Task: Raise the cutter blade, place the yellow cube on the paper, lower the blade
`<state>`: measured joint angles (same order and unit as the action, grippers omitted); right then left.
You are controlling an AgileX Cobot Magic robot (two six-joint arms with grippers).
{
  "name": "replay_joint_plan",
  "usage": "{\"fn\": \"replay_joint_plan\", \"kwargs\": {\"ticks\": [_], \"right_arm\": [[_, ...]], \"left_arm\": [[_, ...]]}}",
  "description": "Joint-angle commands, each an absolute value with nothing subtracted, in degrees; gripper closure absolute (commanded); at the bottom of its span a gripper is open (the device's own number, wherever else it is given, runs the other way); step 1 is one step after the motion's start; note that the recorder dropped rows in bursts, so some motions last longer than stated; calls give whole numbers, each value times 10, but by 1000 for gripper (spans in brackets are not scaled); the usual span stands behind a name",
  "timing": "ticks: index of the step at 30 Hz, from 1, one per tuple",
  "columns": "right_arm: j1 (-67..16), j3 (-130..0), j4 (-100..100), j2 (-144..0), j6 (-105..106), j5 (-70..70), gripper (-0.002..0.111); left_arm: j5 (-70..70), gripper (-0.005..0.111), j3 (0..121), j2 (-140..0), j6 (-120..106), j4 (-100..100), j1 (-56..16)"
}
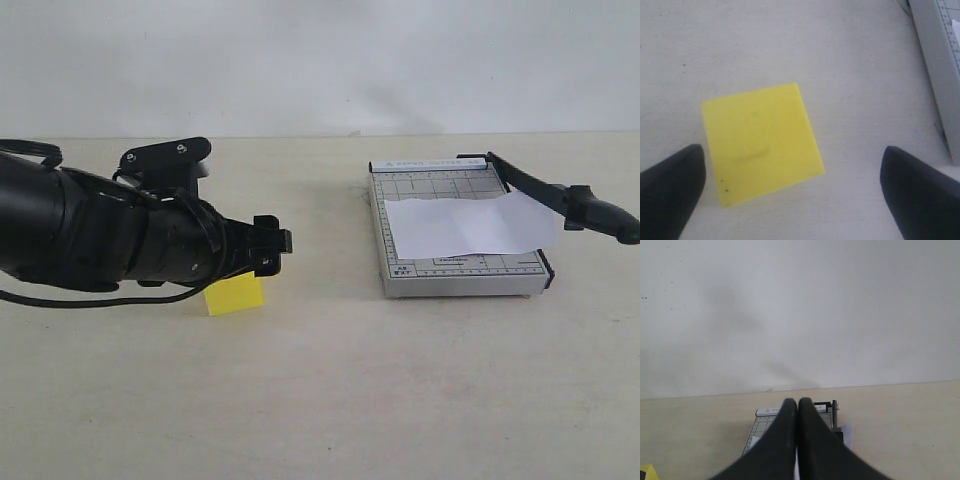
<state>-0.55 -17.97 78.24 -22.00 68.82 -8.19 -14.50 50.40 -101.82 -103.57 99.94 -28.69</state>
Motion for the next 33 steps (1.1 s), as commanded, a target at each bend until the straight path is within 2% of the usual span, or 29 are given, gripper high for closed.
{"fn": "replay_joint_plan", "kwargs": {"ticks": [1, 33], "right_arm": [[-6, -178, 781, -219, 690, -80, 109], [-6, -178, 781, -219, 690, -80, 109]], "left_arm": [[-148, 18, 525, -1020, -1035, 999, -285], [-204, 18, 545, -1072, -1049, 999, -285]]}}
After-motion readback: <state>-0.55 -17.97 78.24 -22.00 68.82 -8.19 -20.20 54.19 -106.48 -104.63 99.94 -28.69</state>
